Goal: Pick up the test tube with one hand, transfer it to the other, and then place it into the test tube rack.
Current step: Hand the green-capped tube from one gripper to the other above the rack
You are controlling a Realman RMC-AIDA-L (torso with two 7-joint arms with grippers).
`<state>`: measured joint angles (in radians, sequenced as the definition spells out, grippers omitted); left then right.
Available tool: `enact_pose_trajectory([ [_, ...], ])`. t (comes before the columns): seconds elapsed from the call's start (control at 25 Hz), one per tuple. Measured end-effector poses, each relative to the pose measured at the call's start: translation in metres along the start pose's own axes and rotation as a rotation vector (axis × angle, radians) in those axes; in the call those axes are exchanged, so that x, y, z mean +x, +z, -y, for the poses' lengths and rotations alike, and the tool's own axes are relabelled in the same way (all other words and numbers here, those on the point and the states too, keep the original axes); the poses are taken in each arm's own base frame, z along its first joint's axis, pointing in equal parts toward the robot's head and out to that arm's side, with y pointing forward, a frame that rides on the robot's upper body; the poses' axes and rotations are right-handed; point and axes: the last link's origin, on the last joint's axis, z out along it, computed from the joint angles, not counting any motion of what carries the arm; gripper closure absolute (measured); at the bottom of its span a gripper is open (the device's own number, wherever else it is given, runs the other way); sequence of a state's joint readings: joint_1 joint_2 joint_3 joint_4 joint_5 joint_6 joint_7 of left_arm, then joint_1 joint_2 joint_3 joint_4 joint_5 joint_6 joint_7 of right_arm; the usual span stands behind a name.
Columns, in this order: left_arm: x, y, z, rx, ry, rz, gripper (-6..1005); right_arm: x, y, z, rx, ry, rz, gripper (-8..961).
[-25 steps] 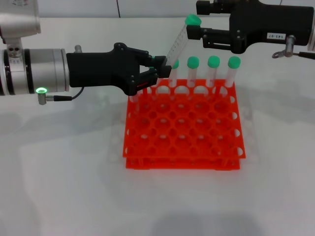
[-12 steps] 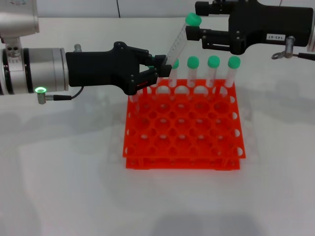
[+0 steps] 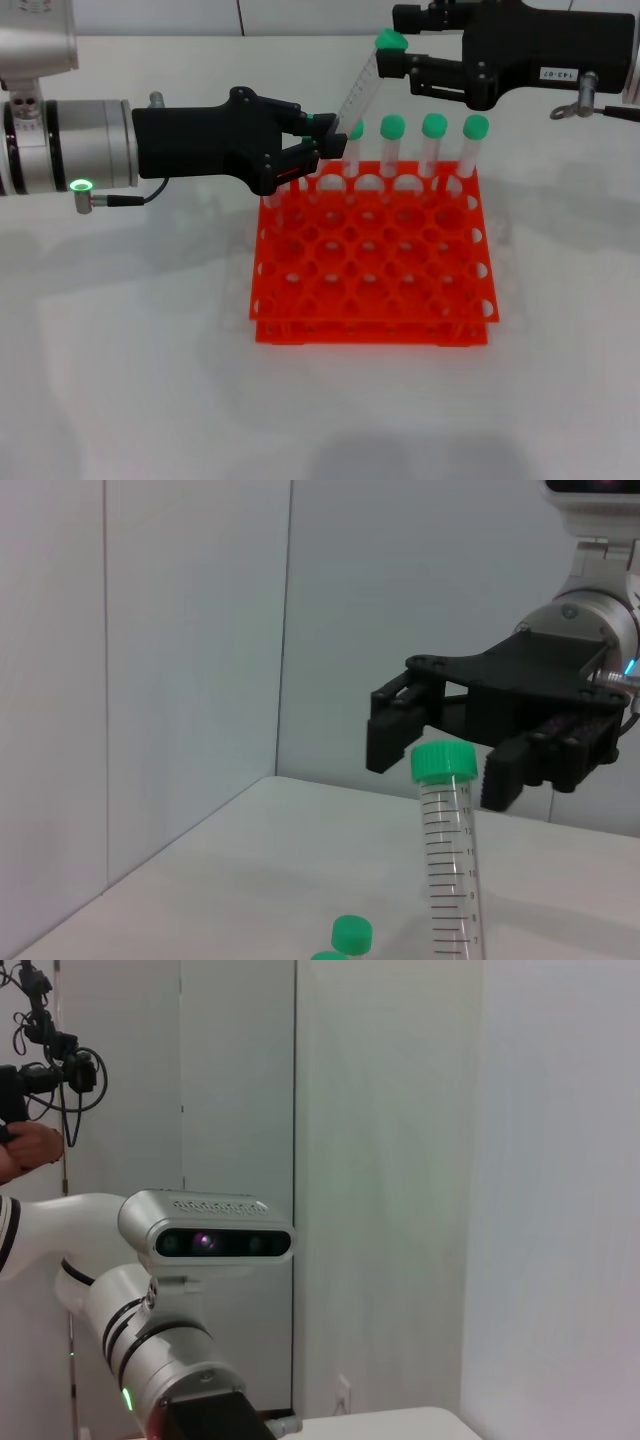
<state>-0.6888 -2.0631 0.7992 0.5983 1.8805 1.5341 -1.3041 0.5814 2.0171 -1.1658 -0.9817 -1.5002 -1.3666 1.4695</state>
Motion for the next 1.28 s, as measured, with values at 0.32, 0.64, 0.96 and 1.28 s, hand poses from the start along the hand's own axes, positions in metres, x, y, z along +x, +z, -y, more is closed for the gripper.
enact_pose_trajectory([
  [0.32, 0.0001, 0.0001, 0.0000, 0.000, 0.000, 0.000, 804, 0.0002, 0.0008, -0.0005, 0.000, 0.003, 0.003, 512],
  [0.64, 0.0012, 0.0007, 0.0004, -0.001, 0.004, -0.001, 804, 0.0009, 0.0024, -0.0017, -0.007, 0.012, 0.008, 522],
  [0.96, 0.0027, 0.0017, 0.0008, -0.003, 0.008, -0.002, 803, 0.0004, 0.0041, -0.0015, -0.007, 0.011, 0.008, 536],
  [1.28, 0.0028, 0.0017, 0.0008, -0.003, 0.008, -0.003, 803, 0.0003, 0.0038, -0.0011, -0.006, 0.011, 0.008, 635],
])
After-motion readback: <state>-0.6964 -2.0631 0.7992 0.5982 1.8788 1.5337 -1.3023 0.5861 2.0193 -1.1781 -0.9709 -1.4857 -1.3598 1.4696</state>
